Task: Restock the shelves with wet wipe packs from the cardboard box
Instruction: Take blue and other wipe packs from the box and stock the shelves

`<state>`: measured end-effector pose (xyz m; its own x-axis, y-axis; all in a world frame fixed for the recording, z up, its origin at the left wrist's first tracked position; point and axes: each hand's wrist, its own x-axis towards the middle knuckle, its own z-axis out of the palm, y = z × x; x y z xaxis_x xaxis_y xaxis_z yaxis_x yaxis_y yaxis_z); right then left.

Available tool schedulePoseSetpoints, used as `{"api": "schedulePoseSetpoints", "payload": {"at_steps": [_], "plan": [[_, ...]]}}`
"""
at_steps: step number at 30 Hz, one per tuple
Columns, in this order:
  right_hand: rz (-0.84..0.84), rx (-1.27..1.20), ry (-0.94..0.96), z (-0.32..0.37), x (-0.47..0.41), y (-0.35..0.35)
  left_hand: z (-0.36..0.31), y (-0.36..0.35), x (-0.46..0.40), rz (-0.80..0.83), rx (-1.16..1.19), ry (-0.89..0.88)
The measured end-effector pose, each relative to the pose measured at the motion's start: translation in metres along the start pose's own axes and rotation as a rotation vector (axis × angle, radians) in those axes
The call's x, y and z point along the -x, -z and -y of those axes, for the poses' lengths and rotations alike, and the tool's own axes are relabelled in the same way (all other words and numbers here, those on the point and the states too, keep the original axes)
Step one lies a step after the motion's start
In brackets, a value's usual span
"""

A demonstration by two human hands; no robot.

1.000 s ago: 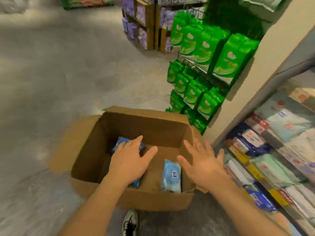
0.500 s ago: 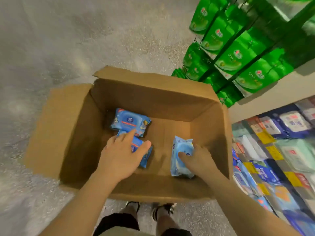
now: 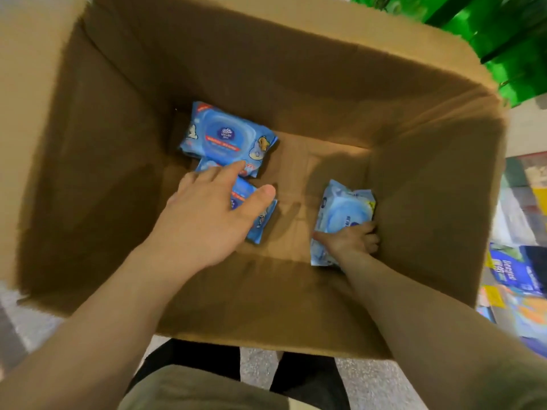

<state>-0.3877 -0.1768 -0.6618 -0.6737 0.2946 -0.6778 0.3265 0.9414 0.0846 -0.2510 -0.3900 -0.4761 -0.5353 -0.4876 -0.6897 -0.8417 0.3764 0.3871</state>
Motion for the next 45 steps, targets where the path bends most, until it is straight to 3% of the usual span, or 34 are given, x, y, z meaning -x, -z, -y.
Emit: {"api": "schedulePoseSetpoints", "payload": {"at_steps": [9, 13, 17, 19, 24, 26, 30, 33, 36, 39, 42, 45], "plan": [[0.031, -0.164, 0.019, 0.001, -0.001, 0.005, 0.009, 0.003, 0.006, 0.024, 0.029, -0.026], [0.215, -0.547, 0.088, 0.006, 0.044, 0.052, -0.006, 0.008, 0.027, 0.078, 0.341, 0.019], [0.237, -0.653, 0.372, -0.004, 0.109, 0.111, -0.048, 0.014, 0.056, 0.131, 0.631, 0.096], [0.133, -0.564, 0.578, -0.016, 0.139, 0.149, -0.075, 0.015, 0.069, 0.204, 0.777, 0.114], [-0.364, -0.155, 0.964, -0.063, 0.215, 0.253, -0.157, 0.019, 0.121, 0.319, 1.059, -0.035], [-0.555, 0.020, 0.975, -0.086, 0.227, 0.281, -0.186, 0.014, 0.147, 0.325, 1.130, -0.108], [-0.589, 0.122, 0.947, -0.140, 0.241, 0.340, -0.236, -0.008, 0.189, 0.317, 1.195, -0.259], [-0.590, -0.177, 0.898, -0.200, 0.232, 0.373, -0.273, -0.030, 0.214, 0.317, 1.200, -0.330], [-0.610, -0.727, 0.725, -0.260, 0.212, 0.395, -0.315, -0.056, 0.240, 0.327, 1.239, -0.350], [-0.348, -1.198, 0.580, -0.306, 0.190, 0.413, -0.357, -0.085, 0.270, 0.371, 1.261, -0.401], [-0.118, -1.529, 0.690, -0.340, 0.180, 0.430, -0.395, -0.115, 0.296, 0.413, 1.254, -0.503], [-0.053, -1.675, 0.832, -0.367, 0.182, 0.453, -0.424, -0.141, 0.318, 0.488, 1.225, -0.590]]}}
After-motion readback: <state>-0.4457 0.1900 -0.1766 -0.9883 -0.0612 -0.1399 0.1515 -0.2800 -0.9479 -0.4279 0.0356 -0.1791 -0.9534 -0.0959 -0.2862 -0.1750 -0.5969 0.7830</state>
